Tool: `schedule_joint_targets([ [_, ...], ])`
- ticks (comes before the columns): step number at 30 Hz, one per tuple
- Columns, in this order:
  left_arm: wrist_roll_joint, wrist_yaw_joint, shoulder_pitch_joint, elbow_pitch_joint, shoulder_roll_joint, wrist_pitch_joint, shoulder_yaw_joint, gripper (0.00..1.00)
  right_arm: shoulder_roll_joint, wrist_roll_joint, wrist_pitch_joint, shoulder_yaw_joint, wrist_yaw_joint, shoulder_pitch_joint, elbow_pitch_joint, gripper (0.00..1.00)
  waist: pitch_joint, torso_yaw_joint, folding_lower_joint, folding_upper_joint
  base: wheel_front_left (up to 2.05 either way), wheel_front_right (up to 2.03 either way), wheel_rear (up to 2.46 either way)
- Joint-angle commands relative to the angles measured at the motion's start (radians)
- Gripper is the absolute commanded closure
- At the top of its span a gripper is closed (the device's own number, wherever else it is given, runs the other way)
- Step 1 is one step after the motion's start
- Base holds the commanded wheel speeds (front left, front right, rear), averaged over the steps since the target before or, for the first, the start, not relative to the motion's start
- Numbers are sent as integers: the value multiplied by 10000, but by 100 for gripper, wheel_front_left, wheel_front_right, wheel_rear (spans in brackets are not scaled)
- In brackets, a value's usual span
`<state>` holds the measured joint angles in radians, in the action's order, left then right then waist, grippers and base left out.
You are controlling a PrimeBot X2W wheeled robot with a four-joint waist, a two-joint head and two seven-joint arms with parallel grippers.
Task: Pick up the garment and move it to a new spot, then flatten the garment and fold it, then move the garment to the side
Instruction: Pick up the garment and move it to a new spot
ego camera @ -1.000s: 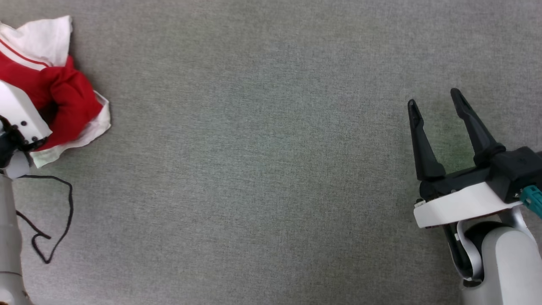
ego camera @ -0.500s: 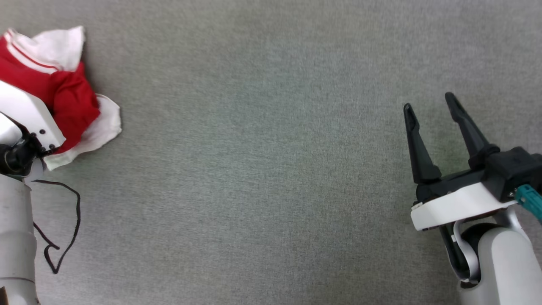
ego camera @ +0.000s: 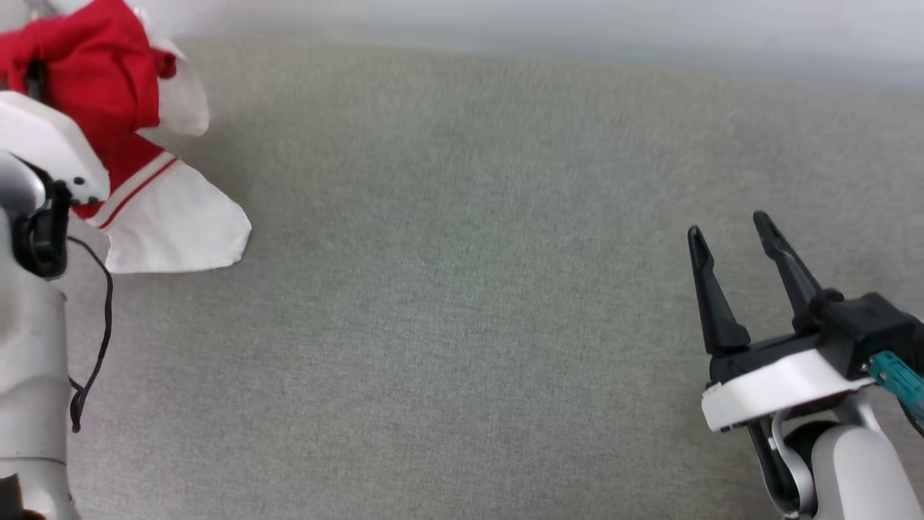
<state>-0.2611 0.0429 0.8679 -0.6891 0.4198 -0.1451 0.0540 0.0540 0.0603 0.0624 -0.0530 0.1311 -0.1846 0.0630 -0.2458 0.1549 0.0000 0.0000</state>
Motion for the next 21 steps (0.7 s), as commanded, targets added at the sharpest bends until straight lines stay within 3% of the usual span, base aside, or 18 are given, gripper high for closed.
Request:
schedule_joint_targets([
  [1,122,24,155,113,-119,410,-141,100,-41,46,47,92,-7,214,8,0,597,-158,0,0,0,0,0],
  [7,342,34,-65,590,-770,1480,-707,100,-47,330,-60,370,-7,765,86,0,1421,-745,0,0,0,0,0],
  [13,328,-5,-591,1181,-1538,1748,-1183,100,-45,293,-188,657,-7,1113,226,0,1855,-1333,0,0,0,0,0],
  [21,32,300,-1722,2363,-2804,1769,-2073,100,-44,354,-493,890,-7,1498,471,0,2188,-2532,0,0,0,0,0],
])
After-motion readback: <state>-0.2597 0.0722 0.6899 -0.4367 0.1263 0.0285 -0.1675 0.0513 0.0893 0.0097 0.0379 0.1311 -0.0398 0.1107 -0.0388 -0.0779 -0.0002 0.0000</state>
